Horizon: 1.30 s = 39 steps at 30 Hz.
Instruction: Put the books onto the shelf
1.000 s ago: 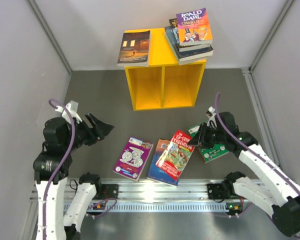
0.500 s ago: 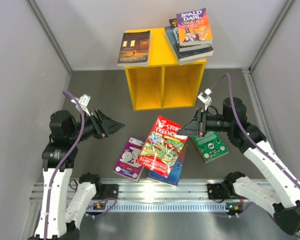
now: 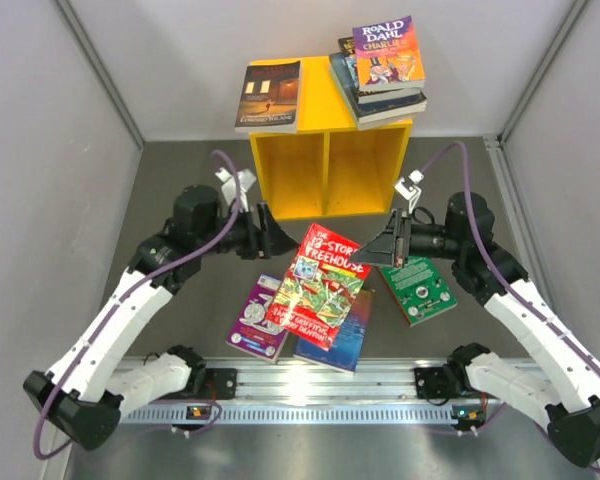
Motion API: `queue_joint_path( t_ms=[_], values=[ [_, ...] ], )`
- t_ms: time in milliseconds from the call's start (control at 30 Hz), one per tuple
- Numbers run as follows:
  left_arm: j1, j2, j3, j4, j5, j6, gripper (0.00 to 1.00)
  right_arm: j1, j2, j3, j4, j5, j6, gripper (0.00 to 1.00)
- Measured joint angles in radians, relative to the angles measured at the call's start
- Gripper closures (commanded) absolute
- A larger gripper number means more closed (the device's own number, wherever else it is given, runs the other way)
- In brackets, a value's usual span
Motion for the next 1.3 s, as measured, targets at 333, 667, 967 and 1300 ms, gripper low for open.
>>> queue_joint_path(
  t_ms=[333, 667, 967, 1300],
  values=[
    [-0.124, -0.070, -0.016, 0.057, -0.079, -0.034, 0.34, 0.004, 0.008, 0.000, 0.000, 0.010, -0.003, 1.00],
    [-0.131, -0.126, -0.018, 0.050, -0.082, -0.051, 0.34, 0.005, 0.030, 0.000, -0.002, 0.035, -0.019, 1.00],
    [-0.135, -0.071, -0.029, 0.065, -0.026, -0.060, 0.38, 0.005, 0.074, 0.001, -0.002, 0.038, -0.029, 1.00],
    [-0.221, -0.043, -0.077, 0.074, -0.004, -0.078, 0.41, 0.005, 0.117, 0.002, 0.033, 0.045, -0.025, 1.00]
  ],
)
